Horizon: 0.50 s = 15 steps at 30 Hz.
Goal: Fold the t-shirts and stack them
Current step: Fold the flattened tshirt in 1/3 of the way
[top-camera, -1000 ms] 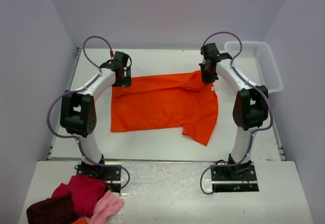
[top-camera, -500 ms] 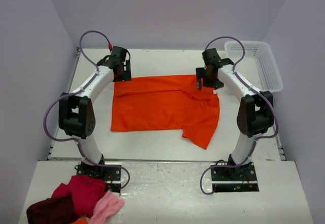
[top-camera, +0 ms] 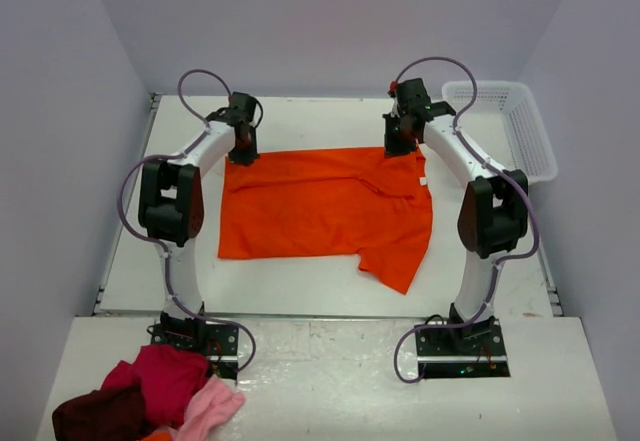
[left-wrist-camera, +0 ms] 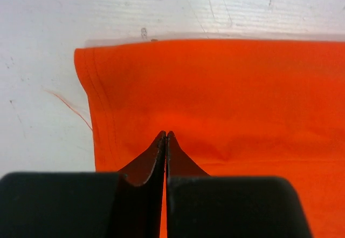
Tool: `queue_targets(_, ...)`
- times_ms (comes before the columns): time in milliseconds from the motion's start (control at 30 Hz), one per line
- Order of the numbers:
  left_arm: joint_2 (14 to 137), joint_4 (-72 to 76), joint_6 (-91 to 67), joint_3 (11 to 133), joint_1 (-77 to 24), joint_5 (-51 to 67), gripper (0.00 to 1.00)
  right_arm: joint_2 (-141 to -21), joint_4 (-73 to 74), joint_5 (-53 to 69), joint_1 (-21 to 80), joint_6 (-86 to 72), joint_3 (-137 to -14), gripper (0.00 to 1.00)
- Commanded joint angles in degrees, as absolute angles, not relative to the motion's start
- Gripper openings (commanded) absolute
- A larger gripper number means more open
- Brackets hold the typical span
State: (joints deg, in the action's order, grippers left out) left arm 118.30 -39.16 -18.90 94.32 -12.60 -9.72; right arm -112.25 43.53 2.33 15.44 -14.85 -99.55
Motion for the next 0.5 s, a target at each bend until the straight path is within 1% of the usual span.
queue_targets(0,118.47,-40.43,-18.54,98.87,-10.99,-9.84,0.0,-111.88,41.39,6.24,15.64,-16.08,-98.61,0.0)
queue_targets(100,119.18,-42.18,-18.72,98.09,-10.81,-11.07,0.0,-110.75,40.08,6.5,15.73,-16.08,-96.34,0.0)
queue_targets(200,117.78,-41.4,-18.98,94.67,-10.81,-11.16,0.0,-111.09,40.69,5.1,15.73,-16.0,-96.24,0.0)
queue_targets(467,114.43,-39.64,-19.25,87.72,-10.81,-8.26,0.0,-110.3,41.13,3.78,15.73,-16.0,-95.45,0.0)
